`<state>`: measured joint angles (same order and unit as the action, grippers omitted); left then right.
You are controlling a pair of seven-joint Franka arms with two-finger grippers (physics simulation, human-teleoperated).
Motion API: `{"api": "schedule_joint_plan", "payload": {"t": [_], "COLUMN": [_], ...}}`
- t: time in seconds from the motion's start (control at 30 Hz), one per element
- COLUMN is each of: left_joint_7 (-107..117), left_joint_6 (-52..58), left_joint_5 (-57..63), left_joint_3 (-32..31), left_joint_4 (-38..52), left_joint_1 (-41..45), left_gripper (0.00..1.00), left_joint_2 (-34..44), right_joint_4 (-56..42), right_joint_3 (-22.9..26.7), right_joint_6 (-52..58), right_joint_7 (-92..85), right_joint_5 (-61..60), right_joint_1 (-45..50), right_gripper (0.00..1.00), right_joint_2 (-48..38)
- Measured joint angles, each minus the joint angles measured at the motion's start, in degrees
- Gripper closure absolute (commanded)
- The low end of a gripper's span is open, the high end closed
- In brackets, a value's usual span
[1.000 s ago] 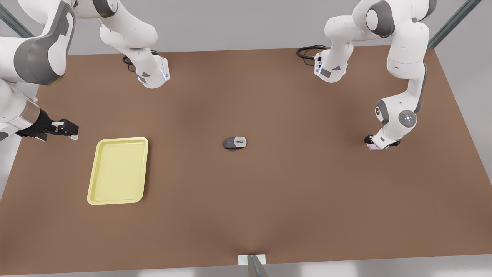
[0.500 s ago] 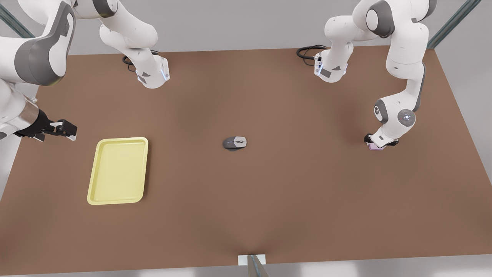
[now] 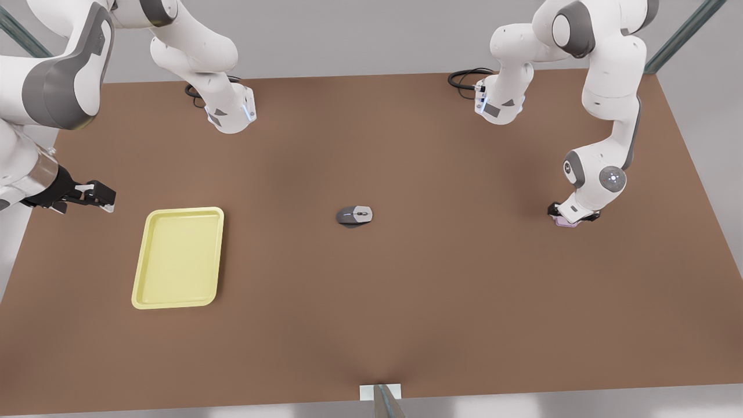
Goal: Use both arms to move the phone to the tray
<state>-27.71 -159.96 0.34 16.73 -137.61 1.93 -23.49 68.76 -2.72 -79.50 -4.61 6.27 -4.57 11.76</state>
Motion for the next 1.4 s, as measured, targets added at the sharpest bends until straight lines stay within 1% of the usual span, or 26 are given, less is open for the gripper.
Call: {"api": "schedule_joint_plan", "payload": {"t": [0.23, 0.5, 0.57, 0.63, 0.7, 0.73, 0.77, 0.87, 1.0, 1.07, 1.13, 1.2, 1.3, 1.4], "left_joint_7": [0.0, 0.0, 0.4, 1.8, 4.2, 5.9, 8.0, 15.5, 27.4, 33.4, 38.8, 43.9, 51.3, 58.2], "left_joint_6": [0.0, 4.6, 6.9, 10.3, 14.4, 16.5, 18.8, 24.3, 30.5, 32.5, 33.6, 33.4, 29.6, 24.3], "left_joint_5": [-0.4, -0.7, -0.7, -0.7, -0.7, -0.7, -0.7, -0.7, -3.2, -4.2, -4.7, -5.0, -5.2, -5.3], "left_joint_3": [0.0, -0.6, -3.0, -8.2, -15.4, -18.7, -20.6, -22.3, -22.6, -22.6, -22.6, -22.6, -22.6, -22.4], "left_joint_4": [0.3, 3.2, 4.4, 7.6, 11.7, 13.9, 16.9, 27.6, 50.3, 59.3, 65.5, 70.1, 72.3, 75.2], "left_joint_1": [0.0, 0.6, 0.6, 0.7, 0.8, 2.3, 5.7, 17.9, 31.2, 36.0, 39.2, 42.3, 45.5, 46.4], "left_gripper": [0.20, 0.20, 0.20, 0.20, 0.20, 0.20, 0.20, 0.20, 0.20, 0.20, 0.20, 0.20, 0.20, 0.20], "left_joint_2": [-0.3, 3.2, 4.8, 6.3, 6.7, 6.5, 5.9, 0.6, -13.0, -18.1, -21.6, -25.0, -28.2, -31.7], "right_joint_4": [0.1, 0.0, 0.0, 0.0, 0.0, 0.1, 0.0, 0.0, 0.0, 0.1, 0.1, 0.1, 0.2, 0.1], "right_joint_3": [0.0, 0.0, 0.0, 0.0, 0.0, 0.0, 0.0, 0.0, 0.0, 0.0, 0.0, 0.0, 0.0, 0.0], "right_joint_6": [0.3, 0.3, 0.3, 0.3, 0.3, 0.3, 0.4, 0.4, 0.4, 0.4, 0.4, 0.4, 0.4, 0.4], "right_joint_7": [0.0, 0.0, 0.0, 0.0, 0.0, 0.0, 0.0, 0.0, 0.0, 0.0, 0.0, 0.0, 0.0, 0.0], "right_joint_5": [0.0, 0.0, 0.0, 0.0, 0.0, 0.0, 0.0, 0.0, 0.0, 0.0, 0.0, 0.0, 0.0, 0.0], "right_joint_1": [-0.1, -0.1, -0.1, -0.1, -0.1, -0.1, -0.1, -0.1, -0.1, 0.0, 0.0, 0.0, 0.0, 0.0], "right_gripper": [0.00, 0.00, 0.00, 0.00, 0.00, 0.00, 0.00, 0.00, 0.00, 0.00, 0.00, 0.00, 0.00, 0.00], "right_joint_2": [-0.2, 0.0, 0.0, 0.0, -0.1, -0.1, -0.1, 0.0, -0.1, -0.1, -0.1, -0.1, -0.1, -0.1]}}
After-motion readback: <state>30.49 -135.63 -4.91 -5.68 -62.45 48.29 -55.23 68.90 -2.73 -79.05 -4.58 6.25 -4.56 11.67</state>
